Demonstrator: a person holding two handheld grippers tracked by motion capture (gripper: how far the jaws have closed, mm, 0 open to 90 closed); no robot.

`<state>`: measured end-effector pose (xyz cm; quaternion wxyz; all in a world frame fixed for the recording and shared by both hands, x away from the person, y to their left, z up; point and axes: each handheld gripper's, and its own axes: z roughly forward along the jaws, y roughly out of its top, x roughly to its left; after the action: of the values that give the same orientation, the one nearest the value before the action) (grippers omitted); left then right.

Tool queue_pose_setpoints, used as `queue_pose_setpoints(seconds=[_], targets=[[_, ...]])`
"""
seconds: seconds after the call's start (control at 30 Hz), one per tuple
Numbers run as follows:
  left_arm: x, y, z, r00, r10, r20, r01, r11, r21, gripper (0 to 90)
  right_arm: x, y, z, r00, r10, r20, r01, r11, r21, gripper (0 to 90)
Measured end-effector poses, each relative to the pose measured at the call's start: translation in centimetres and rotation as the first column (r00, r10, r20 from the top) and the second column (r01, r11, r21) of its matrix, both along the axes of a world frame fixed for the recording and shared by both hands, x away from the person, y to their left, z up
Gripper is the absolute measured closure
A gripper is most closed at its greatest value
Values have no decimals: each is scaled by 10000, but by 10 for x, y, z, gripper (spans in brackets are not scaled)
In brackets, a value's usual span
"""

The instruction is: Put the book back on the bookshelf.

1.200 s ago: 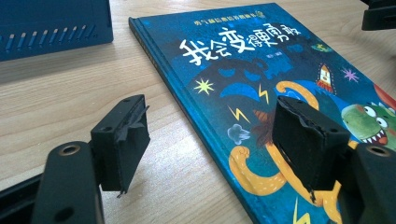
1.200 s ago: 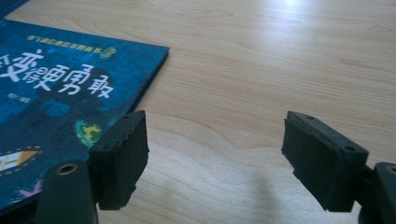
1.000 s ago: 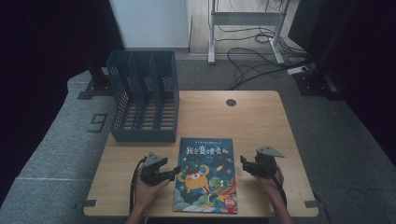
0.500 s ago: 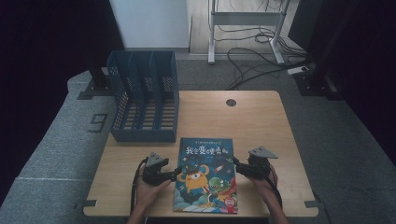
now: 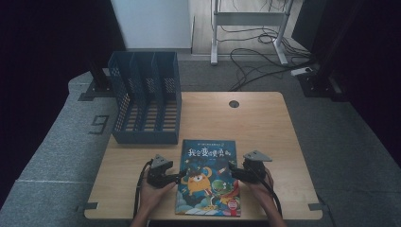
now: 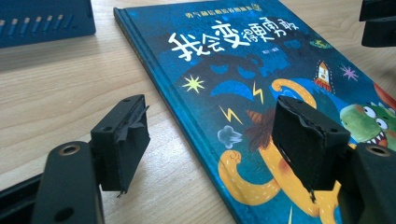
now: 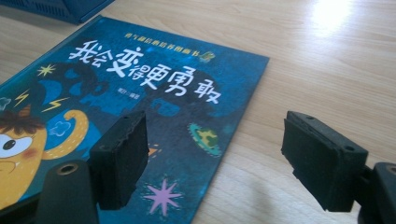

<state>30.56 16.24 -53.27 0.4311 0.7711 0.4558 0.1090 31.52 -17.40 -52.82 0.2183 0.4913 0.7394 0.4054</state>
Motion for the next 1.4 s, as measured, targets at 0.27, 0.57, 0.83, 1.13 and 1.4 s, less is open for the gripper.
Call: queue_pose_setpoints(seconds=[0.27, 0.57, 0.83, 1.13, 1.4], targets=[[1, -7, -4, 9996, -221, -148, 224, 9995, 207, 269, 1, 7, -4, 9997, 85, -222, -88, 9999, -102, 219], [1, -13, -6, 9991, -301, -289, 311, 9989, 343, 249, 2, 13, -11, 9988, 92, -488, -100, 9998, -155, 201], [2, -16, -10, 9979, -366, -536, 388, 9984, 407, 234, 3, 16, -17, 9970, 168, -755, -188, 9995, -258, 191], [2, -21, -14, 9973, -440, -596, 469, 9977, 480, 234, 4, 17, -20, 9954, 148, -950, -166, 9997, -189, 189], [-1, -26, -14, 9976, -509, -465, 542, 9958, 740, 224, 5, 18, -21, 9949, 93, -1002, -102, 9999, -85, 191]])
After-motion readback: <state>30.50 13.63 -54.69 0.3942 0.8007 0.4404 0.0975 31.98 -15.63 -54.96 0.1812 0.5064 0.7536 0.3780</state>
